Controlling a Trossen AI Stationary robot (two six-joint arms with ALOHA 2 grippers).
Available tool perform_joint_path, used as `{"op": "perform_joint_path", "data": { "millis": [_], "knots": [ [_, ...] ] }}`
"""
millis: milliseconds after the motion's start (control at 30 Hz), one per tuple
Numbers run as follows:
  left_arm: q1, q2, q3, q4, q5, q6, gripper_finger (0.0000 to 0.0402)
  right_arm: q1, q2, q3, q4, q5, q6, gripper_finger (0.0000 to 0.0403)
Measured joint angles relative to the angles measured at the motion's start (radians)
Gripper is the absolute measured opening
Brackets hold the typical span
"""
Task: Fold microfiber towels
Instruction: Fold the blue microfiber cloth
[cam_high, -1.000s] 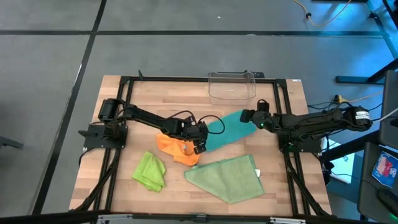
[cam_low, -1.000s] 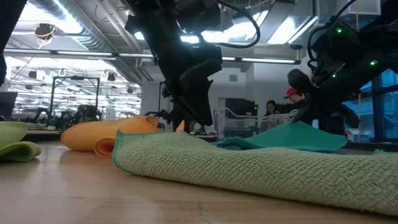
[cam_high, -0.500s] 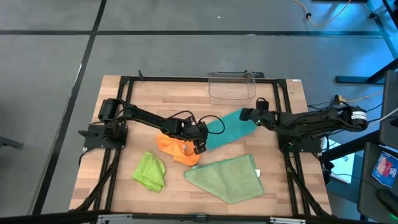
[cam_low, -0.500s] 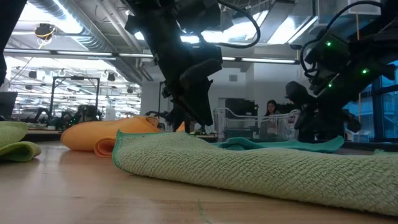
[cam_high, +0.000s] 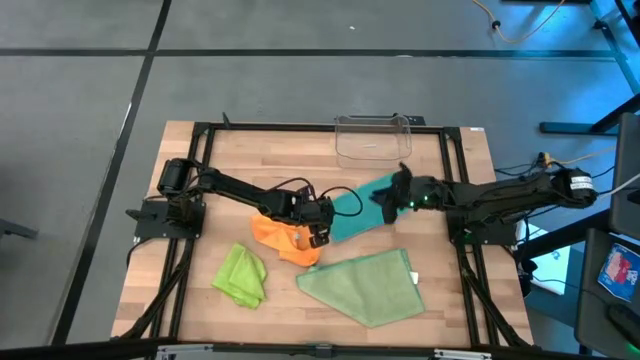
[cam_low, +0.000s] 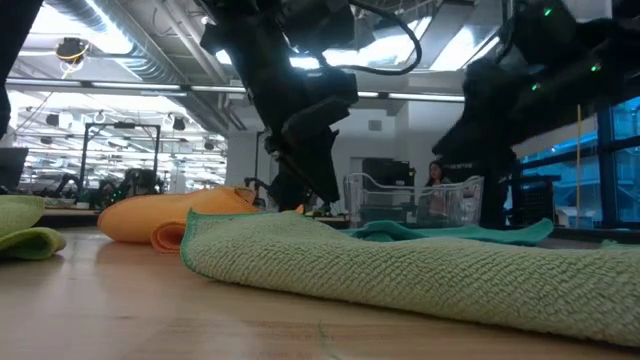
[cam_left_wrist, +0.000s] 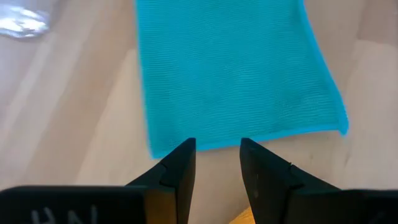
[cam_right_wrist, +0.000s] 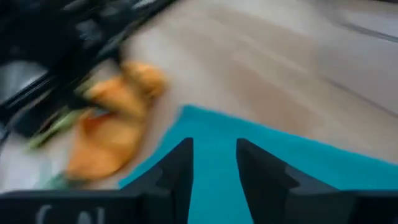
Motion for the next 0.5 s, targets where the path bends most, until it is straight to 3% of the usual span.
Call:
{"op": "perform_joint_path", "data": {
  "millis": [233,367,500],
  "knots": [
    [-0.034,-0.167,0.001,-0.172,-0.19,-0.062,0.0117,0.181,0.111,0.014,0.146,-0.003,-0.192,0.0124],
    [-0.077,-0.277,0.001,-0.255,-0.336,-0.121,0.0117,0.228,0.22,0.108,0.165,-0.003,-0.317,0.0124],
    [-0.124,-0.336,0.001,-0.284,-0.404,-0.147,0.0117,0.25,0.321,0.213,0.161,-0.019,-0.453,0.0124]
  ]
}}
